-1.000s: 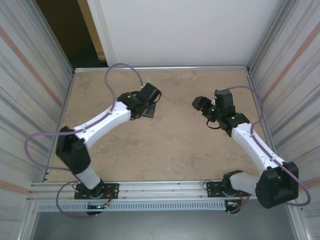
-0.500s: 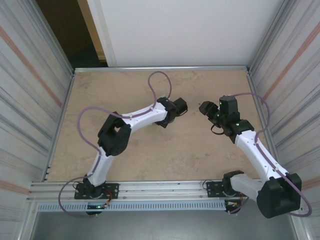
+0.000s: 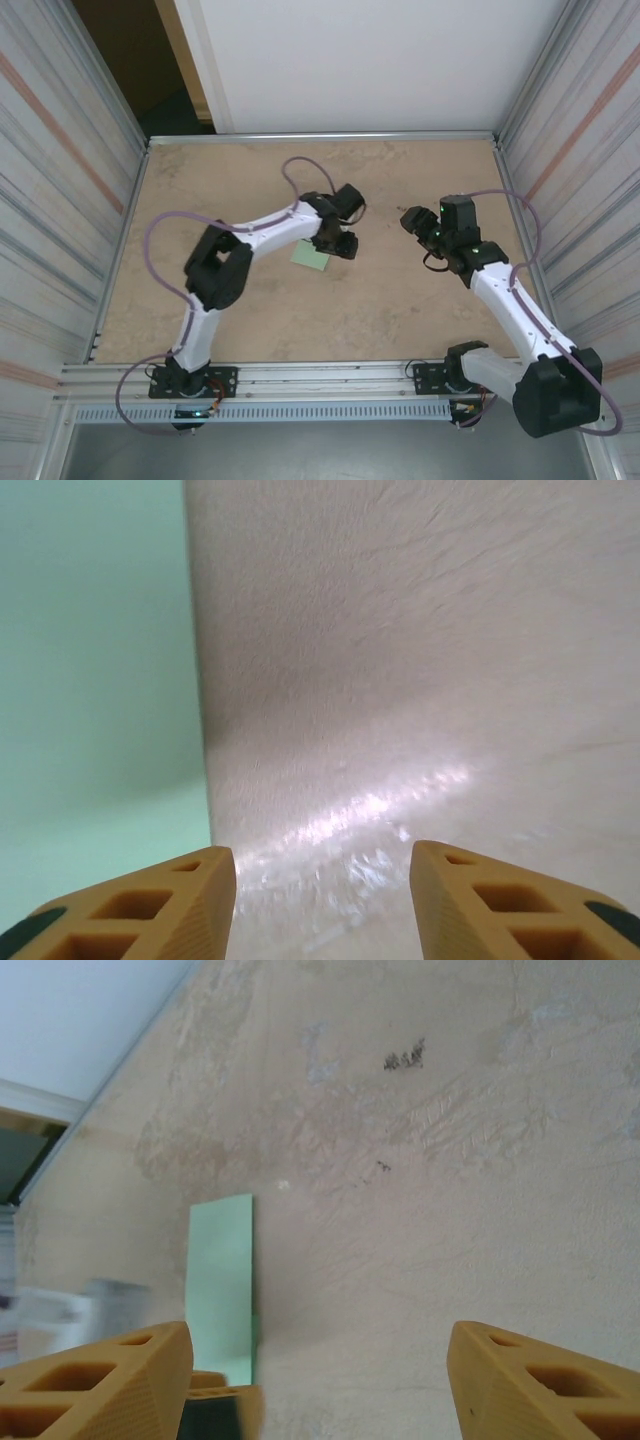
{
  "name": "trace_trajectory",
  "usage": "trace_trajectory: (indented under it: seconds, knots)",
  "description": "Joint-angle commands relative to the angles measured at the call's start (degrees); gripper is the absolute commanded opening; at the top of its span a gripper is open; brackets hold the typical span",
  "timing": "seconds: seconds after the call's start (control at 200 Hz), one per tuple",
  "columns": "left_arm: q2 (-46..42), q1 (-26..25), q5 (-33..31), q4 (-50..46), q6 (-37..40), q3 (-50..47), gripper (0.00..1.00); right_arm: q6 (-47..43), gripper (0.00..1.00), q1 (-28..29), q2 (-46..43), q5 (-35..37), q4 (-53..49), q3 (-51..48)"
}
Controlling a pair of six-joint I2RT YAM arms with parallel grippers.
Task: Fold a paper plane with a square sheet of paper (pick it up from the middle)
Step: Turn over the paper at the center of the table, then move the paper to the center of the table.
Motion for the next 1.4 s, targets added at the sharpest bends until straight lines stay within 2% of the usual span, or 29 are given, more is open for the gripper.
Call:
trace_trajectory:
  seconds: [0.0, 0.17, 0.346, 0.511, 0.666, 0.942, 1.082, 1.223, 1.338, 1.393]
  knots:
    - [-9.8, 6.5, 14.4, 11.6, -6.1, -8.3, 0.54, -0.7, 0.64, 2.2, 4.8, -3.4, 1.3, 1.6]
    - [-20.9, 17.6, 19.5, 22.8, -12.8, -25.6, 0.61, -1.8, 0.53, 12.2, 17.8, -6.6, 4.6, 8.3]
    - [-28.8, 26.4, 18.8, 23.9, -13.9, -36.6, 0.69, 0.2, 0.42, 20.7, 33.4, -10.8, 8.3, 17.3]
    - [-33.7, 31.1, 18.3, 24.0, -14.0, -42.5, 0.73, 1.9, 0.38, 24.1, 44.9, -13.3, 9.3, 25.0]
    - [-35.1, 32.1, 18.3, 24.3, -13.5, -44.0, 0.78, 2.1, 0.38, 24.3, 50.2, -14.5, 7.7, 27.5]
    - [-33.2, 32.1, 20.7, 26.8, -14.1, -44.1, 0.8, -3.1, 0.38, 23.1, 52.3, -18.6, 3.3, 25.6]
    - [-32.7, 32.1, 23.3, 27.6, -13.2, -44.0, 0.81, -13.1, 0.39, 19.9, 50.2, -23.6, -0.4, 21.1]
    - [-33.1, 32.1, 26.0, 28.9, -13.0, -44.3, 0.85, -23.2, 0.39, 16.8, 47.1, -24.7, -5.7, 18.0]
    - [-33.3, 31.3, 27.6, 30.3, -13.8, -44.5, 0.89, -24.9, 0.39, 16.9, 42.9, -27.2, -4.5, 17.4]
    - [-33.4, 30.5, 28.1, 30.5, -14.2, -44.4, 0.9, -22.5, 0.4, 17.4, 39.9, -25.6, -2.4, 17.1]
